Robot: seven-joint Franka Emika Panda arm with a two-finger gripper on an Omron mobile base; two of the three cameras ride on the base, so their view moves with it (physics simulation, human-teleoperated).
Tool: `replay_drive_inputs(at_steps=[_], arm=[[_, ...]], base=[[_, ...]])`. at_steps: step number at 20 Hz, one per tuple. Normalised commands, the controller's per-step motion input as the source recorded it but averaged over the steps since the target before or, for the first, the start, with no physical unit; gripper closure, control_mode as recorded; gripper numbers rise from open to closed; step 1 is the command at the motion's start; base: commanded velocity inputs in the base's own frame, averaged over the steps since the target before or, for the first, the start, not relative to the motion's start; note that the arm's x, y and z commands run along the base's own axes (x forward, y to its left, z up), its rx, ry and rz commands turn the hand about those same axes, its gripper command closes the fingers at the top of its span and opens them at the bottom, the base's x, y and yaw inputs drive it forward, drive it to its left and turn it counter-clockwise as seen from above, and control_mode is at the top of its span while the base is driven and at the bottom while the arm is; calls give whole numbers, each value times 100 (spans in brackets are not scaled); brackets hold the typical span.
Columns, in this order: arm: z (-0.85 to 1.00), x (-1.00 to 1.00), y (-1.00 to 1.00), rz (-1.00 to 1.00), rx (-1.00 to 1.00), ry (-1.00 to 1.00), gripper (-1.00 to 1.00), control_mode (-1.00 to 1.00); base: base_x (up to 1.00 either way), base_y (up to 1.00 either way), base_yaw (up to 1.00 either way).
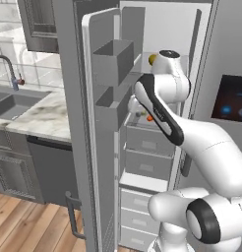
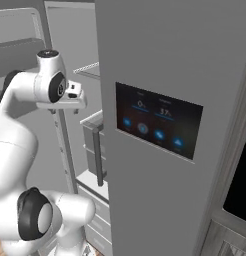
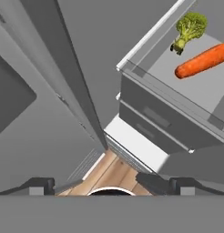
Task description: Take the mango and orange from the highest rack and move them to the second highest rack where the carrot and broccoli are located, to maximize freezer space. Close the freezer door after rearranging.
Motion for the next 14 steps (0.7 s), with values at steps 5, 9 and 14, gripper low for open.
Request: replay_drive_inputs(at_steps=[5, 9, 14], arm=[[59, 0, -28, -28, 0, -19, -100, -100], [66, 6, -22, -28, -2, -8, -100, -100], [67, 26, -11, -7, -5, -12, -100, -100]], base=[[0, 0, 0], [0, 0, 0], [0, 0, 0]])
